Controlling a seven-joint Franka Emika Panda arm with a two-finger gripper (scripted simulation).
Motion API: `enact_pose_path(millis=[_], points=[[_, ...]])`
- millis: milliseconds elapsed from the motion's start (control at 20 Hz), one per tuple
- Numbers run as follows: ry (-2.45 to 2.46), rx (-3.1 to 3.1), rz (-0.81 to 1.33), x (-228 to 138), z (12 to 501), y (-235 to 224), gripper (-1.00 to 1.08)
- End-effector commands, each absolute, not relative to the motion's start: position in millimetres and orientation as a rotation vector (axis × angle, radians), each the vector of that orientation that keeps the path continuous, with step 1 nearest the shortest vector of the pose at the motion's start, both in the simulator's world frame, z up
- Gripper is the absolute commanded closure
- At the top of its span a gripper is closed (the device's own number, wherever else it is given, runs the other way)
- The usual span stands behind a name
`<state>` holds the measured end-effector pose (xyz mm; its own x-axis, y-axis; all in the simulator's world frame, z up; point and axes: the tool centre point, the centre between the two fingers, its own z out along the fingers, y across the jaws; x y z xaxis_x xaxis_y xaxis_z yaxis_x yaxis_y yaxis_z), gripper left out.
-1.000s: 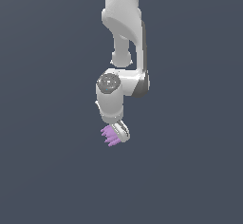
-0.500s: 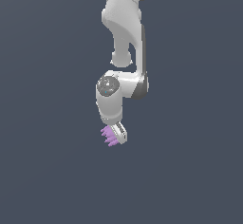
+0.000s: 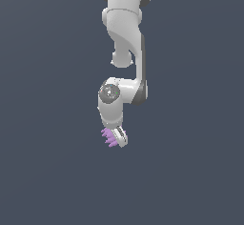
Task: Pick up the object and move it to a goal position.
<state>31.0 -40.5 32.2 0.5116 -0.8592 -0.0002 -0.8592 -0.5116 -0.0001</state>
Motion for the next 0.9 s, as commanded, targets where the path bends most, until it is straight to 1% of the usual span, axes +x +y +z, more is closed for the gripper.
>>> enact_pose_path(millis=[0,250,300,750,800,850], points=[[1.554,-2.73,0.0,31,21,-41,-0.92],[1.554,-2.73,0.0,32,14,-40,-0.92],[1.554,-2.73,0.0,32,14,-40,1.08],[1.554,-2.73,0.0,32,14,-40,1.08],[1.55,-2.72,-0.021,38,28,-39,1.08],[1.55,-2.72,-0.021,38,29,-39,1.08]])
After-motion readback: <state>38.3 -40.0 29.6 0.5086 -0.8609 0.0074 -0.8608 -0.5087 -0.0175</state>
